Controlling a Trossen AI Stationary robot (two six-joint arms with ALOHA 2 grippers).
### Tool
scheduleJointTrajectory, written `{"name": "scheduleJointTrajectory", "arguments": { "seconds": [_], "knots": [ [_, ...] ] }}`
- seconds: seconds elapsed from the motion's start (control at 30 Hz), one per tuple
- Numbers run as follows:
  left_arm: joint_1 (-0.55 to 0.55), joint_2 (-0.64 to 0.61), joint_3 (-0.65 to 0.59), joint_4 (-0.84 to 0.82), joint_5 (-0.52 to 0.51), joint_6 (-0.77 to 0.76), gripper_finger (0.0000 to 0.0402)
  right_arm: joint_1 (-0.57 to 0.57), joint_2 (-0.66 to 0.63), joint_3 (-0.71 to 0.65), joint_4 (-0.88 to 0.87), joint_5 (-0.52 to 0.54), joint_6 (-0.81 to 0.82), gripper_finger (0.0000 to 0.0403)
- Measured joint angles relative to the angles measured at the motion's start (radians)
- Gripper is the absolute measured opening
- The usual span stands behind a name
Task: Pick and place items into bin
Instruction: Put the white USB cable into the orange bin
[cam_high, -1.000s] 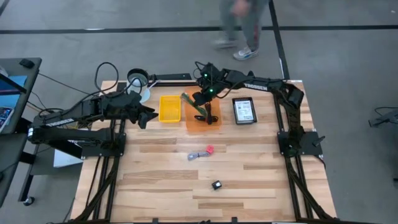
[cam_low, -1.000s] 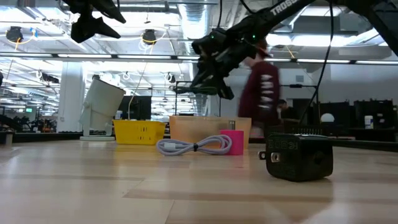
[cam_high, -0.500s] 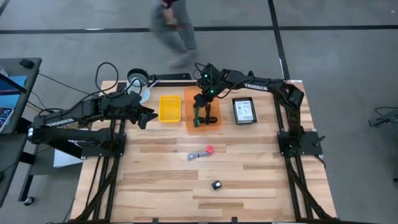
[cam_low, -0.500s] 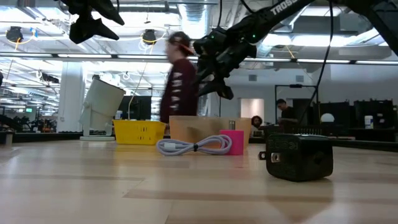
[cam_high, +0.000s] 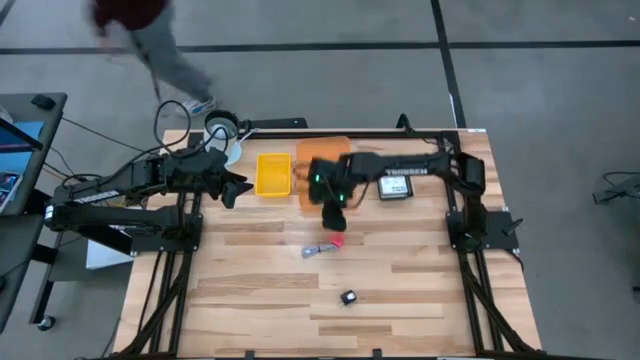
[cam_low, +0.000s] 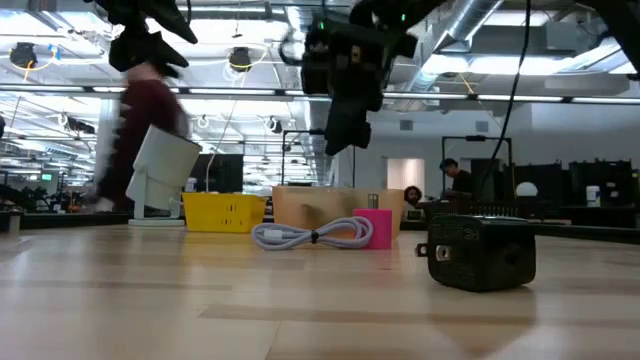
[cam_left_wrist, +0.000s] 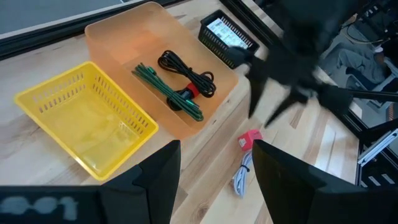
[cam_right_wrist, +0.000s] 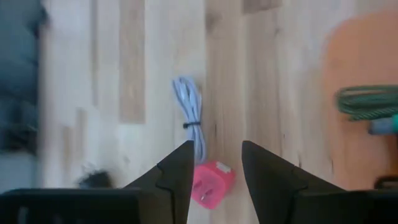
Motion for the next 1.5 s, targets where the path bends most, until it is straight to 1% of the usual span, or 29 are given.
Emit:
{"name": "scheduleJointTrajectory", "arguments": {
  "seconds": [0.17,0.33,0.43,0.57,0.8,1.5],
  "knots": [
    [0.000,0.000,0.000,0.000,0.000,0.003,0.0189,0.120,0.000,0.000,0.015,0.197,-0.064,0.0121],
    [0.000,0.000,0.000,0.000,0.000,0.005,0.0189,0.201,0.013,0.000,0.053,0.337,-0.106,0.0120],
    [0.000,0.000,0.000,0.000,0.000,0.005,0.0189,0.228,0.025,0.002,0.089,0.380,-0.114,0.0120],
    [0.000,0.000,0.000,0.001,0.000,0.005,0.0189,0.236,0.045,-0.001,0.081,0.382,-0.111,0.0120],
    [0.000,0.000,0.000,0.003,0.000,0.001,0.0189,0.235,0.043,-0.019,0.123,0.381,-0.111,0.0120],
    [0.000,0.000,0.000,0.002,0.000,-0.004,0.0189,0.235,0.043,-0.019,0.167,0.380,-0.092,0.0121]
  ]
}}
